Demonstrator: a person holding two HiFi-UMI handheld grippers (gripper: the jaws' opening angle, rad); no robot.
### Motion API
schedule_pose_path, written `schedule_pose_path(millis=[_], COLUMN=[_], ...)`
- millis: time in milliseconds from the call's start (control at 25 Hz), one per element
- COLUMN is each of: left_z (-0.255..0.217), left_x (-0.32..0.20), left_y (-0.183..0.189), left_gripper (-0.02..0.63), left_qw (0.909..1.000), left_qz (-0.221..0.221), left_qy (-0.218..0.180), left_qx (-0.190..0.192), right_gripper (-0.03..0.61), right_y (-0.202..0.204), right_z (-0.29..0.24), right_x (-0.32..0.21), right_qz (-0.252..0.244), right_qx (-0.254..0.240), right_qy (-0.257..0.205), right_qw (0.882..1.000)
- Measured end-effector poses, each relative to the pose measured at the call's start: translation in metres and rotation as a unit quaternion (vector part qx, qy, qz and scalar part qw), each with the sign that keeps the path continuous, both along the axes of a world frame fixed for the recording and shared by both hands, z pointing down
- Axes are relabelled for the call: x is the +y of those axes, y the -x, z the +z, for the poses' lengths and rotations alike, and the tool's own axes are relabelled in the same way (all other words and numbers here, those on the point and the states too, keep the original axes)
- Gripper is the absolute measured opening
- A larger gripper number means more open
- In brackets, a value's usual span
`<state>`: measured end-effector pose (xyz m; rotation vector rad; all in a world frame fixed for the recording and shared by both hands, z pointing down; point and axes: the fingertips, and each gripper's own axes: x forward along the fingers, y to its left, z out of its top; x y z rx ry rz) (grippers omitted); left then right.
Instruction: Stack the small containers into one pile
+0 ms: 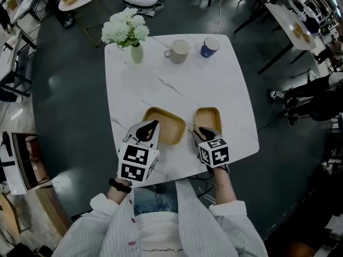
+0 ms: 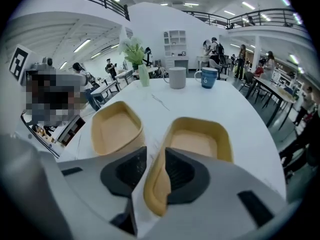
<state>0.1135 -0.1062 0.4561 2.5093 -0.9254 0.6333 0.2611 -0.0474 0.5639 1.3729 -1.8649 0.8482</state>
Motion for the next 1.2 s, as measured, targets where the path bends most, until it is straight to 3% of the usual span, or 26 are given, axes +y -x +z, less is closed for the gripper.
schedule_pose_path(millis=[400, 840, 1200], left_z=[0.006, 0.004, -0.005], left_x=[0.004, 0.002, 0.004], left_y=[0.001, 0.006, 0.021], left_gripper=[0.021, 0.021, 0.021], left_qw=[0.9999, 1.0, 0.9999], left_qz=[-0.009, -0.009, -0.011], left_qy=[0.007, 0.002, -0.007], left_qx=[-0.007, -0.003, 0.006], right_gripper=[0.092, 0.034, 0.025], right_y=[-0.004, -0.01, -0.005], right_z=[0.017, 0.014, -0.009], right_x=[-0.003, 0.004, 0.0], right_qz=[0.005, -0.015, -0.01], right_qx=[0.013, 0.055, 0.07], right_qy=[0.043, 0.038, 0.008], right_qw=[0.999, 0.998, 0.997])
